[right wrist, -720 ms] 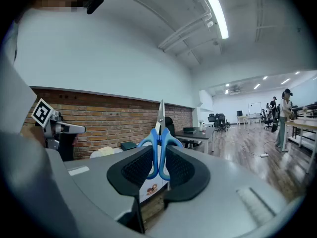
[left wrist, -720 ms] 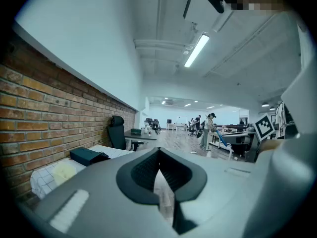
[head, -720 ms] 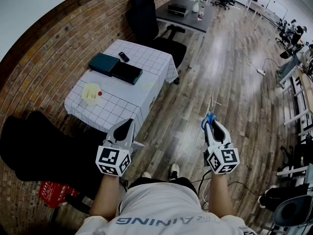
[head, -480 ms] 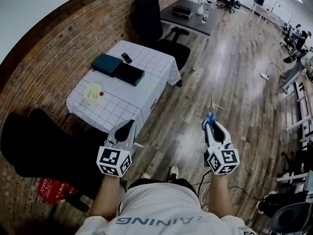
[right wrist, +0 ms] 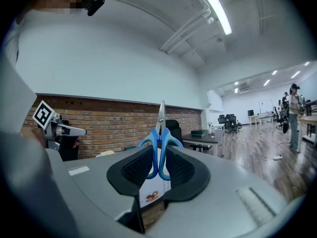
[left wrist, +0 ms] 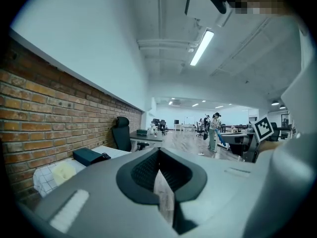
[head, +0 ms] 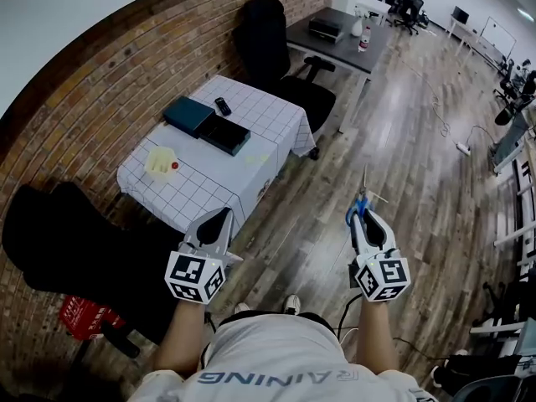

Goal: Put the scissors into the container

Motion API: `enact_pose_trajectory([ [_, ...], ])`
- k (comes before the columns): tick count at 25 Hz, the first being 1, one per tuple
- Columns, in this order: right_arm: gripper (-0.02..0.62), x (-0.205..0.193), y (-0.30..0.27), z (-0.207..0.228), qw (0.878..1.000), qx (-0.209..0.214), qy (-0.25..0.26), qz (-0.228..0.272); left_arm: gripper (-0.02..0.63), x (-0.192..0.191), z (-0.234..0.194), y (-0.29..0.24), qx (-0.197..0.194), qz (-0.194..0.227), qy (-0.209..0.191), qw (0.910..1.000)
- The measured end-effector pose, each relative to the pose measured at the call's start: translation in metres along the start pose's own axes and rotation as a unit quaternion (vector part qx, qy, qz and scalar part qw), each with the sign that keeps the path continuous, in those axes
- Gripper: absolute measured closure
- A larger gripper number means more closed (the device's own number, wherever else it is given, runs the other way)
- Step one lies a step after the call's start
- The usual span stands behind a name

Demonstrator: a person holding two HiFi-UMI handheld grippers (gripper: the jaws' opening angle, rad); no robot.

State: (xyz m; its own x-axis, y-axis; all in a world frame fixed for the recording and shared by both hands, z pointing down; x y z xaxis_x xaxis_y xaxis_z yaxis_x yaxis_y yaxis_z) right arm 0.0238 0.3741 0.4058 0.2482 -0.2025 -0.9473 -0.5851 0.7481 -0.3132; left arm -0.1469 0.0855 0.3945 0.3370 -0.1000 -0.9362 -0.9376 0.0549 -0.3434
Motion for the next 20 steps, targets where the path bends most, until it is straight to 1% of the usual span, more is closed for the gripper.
enact_pose_trajectory([
  [6,0.492,0.005,-0.023,0.032,0.999,0.039,0.012,-0.003,0.604,0.004,0.018,-0.024,0.024,0.003,0.007,0.9997],
  [10,0.492,0.007,-0.045,0.051,0.998,0.065,0.018,-0.009,0.604,0.002,0.024,-0.034,0.052,0.004,0.014,0.9985],
  [16,0.492,0.014,-0.087,0.060,0.995,0.097,0.023,-0.025,0.604,-0.002,0.005,-0.043,0.094,-0.006,0.041,0.9947],
  [20,0.492,0.022,-0.127,0.056,0.992,0.117,0.029,-0.034,0.604,-0.001,-0.016,-0.061,0.108,-0.009,0.058,0.9924],
])
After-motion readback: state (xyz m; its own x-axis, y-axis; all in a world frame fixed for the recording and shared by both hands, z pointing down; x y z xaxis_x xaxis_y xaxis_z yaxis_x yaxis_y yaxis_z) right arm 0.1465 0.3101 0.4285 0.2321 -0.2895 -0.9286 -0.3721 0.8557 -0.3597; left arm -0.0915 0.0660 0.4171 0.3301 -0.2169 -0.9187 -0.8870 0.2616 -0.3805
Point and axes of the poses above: the fingertips, and each gripper's own axes: y backward along the fingers, z to its right, x out of its top, the point moved 5 cm from there along y, backward along the fingers, and after that the axes turned 13 degrees about -z, right-handed, at the moved point
